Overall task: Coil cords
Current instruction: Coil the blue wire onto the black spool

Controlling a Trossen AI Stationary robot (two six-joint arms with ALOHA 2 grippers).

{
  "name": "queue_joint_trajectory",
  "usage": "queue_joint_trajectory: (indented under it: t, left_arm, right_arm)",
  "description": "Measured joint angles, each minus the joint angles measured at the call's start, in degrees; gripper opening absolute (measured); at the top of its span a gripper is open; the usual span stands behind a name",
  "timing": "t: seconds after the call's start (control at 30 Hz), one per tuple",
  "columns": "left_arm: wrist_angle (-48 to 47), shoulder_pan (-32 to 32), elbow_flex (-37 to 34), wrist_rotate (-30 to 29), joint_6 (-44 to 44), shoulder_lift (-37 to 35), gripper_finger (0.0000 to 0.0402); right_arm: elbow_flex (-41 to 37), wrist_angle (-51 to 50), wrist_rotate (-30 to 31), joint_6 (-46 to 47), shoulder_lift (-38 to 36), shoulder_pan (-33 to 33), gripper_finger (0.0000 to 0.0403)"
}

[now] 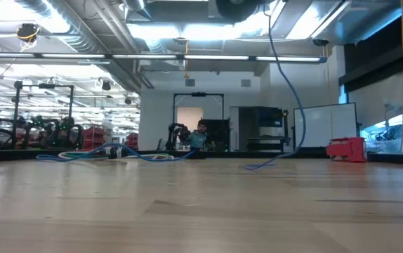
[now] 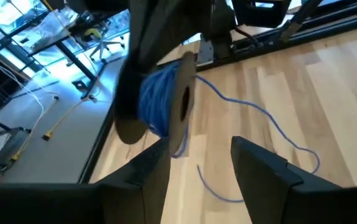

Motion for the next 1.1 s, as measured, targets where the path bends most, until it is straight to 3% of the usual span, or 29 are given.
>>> queue_joint_trajectory:
  t: [0.43, 0.53, 0.77, 1.1]
  left_arm:
    - [3.7, -0.9, 0.0, -0.7, 1.3, 2.2, 0.016]
    - [4.5, -1.0, 0.0, -0.4, 1.5, 2.4, 0.0132]
    - [4.4, -0.8, 0.0, 1.0, 1.2, 2.3, 0.0014]
    - [3.6, -0.4, 0.0, 1.2, 1.0, 2.4, 0.0004]
  right_arm:
    - [0.0, 0.9, -3.3, 0.6, 2.3, 0.0, 0.0003]
    - [0.0, 0.9, -3.3, 0.4, 2.3, 0.0, 0.0003]
    - [0.0, 0.9, -5.3, 0.4, 2.2, 0.0, 0.0003]
    - [0.0, 1.5, -5.4, 0.4, 2.1, 0.0, 0.0046]
